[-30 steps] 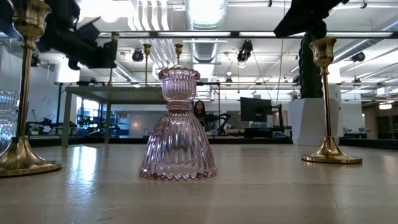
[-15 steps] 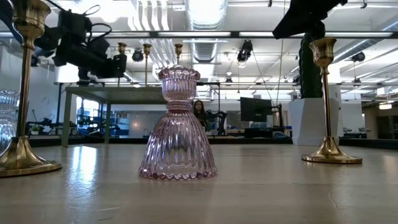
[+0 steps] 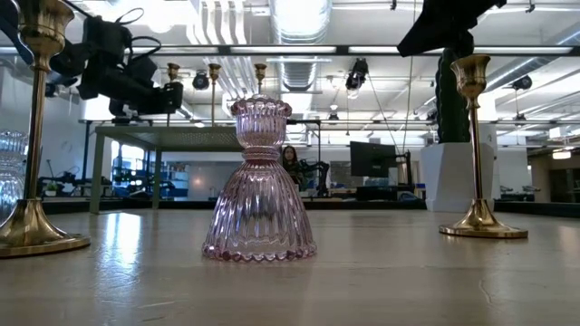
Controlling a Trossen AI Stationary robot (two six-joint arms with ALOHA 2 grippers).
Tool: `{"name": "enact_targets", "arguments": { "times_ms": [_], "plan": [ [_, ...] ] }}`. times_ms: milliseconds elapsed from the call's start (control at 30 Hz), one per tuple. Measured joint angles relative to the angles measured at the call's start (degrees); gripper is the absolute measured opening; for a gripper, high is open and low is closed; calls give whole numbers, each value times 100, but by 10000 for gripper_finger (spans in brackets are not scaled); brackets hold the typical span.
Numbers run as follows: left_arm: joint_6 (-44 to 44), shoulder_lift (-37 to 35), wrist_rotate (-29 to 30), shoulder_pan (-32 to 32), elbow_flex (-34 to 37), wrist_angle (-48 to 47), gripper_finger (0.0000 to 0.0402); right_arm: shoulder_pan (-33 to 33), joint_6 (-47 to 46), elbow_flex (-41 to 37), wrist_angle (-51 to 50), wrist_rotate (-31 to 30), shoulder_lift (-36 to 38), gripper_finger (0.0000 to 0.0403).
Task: Pick & Place candle stick holders
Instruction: Put the golden candle holder on the shelf
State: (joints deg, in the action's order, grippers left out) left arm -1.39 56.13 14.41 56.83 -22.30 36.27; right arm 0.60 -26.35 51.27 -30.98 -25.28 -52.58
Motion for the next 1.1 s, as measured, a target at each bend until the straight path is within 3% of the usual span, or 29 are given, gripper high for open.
{"name": "enact_targets", "arguments": {
  "times_ms": [367, 1100],
  "plan": [
    [253, 391, -216, 83, 4, 470, 21, 0, 42, 2, 2, 3, 0, 53],
    [278, 347, -303, 82, 4, 374, 21, 2, 39, 4, 2, 28, 0, 54]
  ]
}}
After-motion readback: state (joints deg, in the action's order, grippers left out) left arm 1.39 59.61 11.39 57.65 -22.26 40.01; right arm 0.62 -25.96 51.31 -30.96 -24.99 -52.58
